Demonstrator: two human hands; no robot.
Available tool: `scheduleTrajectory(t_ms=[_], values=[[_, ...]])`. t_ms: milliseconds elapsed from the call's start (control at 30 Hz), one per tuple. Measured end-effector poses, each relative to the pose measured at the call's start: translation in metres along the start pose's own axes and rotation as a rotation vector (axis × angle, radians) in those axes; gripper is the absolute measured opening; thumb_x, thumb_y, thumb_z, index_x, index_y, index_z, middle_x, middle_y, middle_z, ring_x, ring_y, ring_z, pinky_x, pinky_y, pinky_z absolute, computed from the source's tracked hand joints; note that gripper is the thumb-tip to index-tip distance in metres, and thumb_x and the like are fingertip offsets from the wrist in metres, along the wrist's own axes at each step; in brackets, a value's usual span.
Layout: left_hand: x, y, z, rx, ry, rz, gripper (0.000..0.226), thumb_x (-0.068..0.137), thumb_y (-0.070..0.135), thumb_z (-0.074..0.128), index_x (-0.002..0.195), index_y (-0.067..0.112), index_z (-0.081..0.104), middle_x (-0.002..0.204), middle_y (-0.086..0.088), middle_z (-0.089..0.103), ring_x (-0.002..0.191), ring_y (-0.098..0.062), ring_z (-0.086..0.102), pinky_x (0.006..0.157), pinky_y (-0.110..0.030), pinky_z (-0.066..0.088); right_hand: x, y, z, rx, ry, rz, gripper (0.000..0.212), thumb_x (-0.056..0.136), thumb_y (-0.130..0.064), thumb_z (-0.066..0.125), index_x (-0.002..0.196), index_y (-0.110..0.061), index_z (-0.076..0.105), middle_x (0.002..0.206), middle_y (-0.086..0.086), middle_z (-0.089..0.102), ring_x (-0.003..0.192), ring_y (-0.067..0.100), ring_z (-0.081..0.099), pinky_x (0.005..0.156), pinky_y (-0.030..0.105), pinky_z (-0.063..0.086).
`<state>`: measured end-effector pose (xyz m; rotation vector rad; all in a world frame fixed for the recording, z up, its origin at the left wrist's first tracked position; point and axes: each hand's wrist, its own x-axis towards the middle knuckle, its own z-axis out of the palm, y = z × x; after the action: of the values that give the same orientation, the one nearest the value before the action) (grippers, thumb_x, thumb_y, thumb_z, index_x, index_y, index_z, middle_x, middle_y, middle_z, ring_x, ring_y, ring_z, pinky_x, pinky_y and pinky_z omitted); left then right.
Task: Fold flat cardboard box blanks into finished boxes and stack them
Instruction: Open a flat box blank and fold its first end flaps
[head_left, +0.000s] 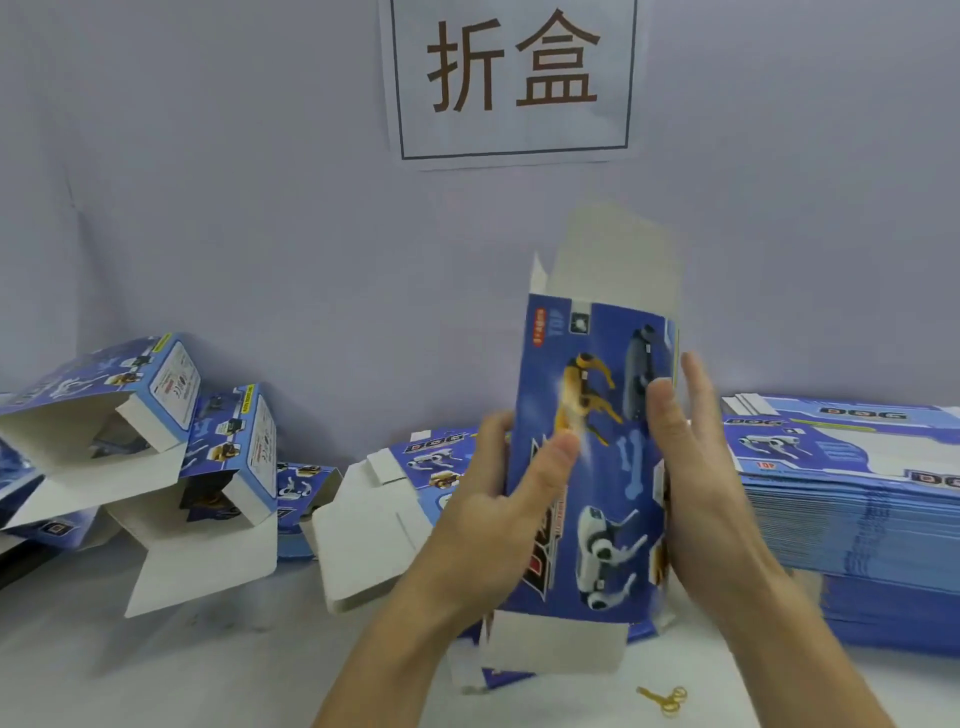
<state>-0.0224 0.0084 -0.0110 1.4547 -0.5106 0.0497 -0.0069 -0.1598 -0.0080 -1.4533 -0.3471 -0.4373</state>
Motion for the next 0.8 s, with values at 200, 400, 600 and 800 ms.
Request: scheduleTrajectory(t_ms=[200, 400, 600, 800], values=[[0.003, -0.003, -0.011, -0.01, 0.021, -0.096, 0.016, 0.081, 0.055, 0.068, 0.094, 0.047, 0.07, 0.098, 0.003, 0.078, 0.087, -0.02, 0.076, 0.072, -0.033, 0.061, -0.005, 0.005, 0.004, -0.148, 0.174, -0.034, 0.097, 0.058, -0.087, 0.067, 0.144, -0.055, 0.034, 0.126, -0.007, 0.065, 0.108, 0.008, 0.068, 0.083, 0.04, 0.062], [0.003, 0.017, -0.019, -0.068, 0.203, 0.134, 0.049, 0.079, 0.062, 0.065, 0.123, 0.041, 0.057, 0.104, 0.001, 0.077, 0.093, -0.021, 0.075, 0.074, -0.034, 0.062, -0.008, 0.004, 0.019, -0.237, -0.025, -0.14, 0.086, 0.079, -0.065, 0.064, 0.153, -0.039, 0.027, 0.098, -0.042, 0.064, 0.091, -0.019, 0.063, 0.065, 0.004, 0.051], [0.001, 0.014, -0.018, 0.005, 0.334, 0.275, 0.072, 0.073, 0.063, 0.059, 0.138, 0.062, 0.027, 0.099, 0.005, 0.077, 0.079, -0.021, 0.077, 0.057, -0.032, 0.061, -0.014, 0.002, 0.03, -0.005, -0.183, -0.219, 0.087, 0.077, -0.055, 0.064, 0.151, -0.056, 0.019, 0.143, -0.034, 0.046, 0.128, -0.007, 0.052, 0.096, 0.02, 0.053], [0.004, 0.002, -0.01, -0.027, 0.26, 0.321, 0.063, 0.075, 0.06, 0.062, 0.135, 0.049, 0.044, 0.092, 0.006, 0.076, 0.078, -0.021, 0.076, 0.054, -0.027, 0.059, -0.011, 0.002, 0.019, 0.045, -0.142, -0.311, 0.075, 0.084, -0.02, 0.063, 0.147, -0.049, 0.034, 0.13, -0.002, 0.063, 0.106, 0.013, 0.07, 0.074, 0.028, 0.06]])
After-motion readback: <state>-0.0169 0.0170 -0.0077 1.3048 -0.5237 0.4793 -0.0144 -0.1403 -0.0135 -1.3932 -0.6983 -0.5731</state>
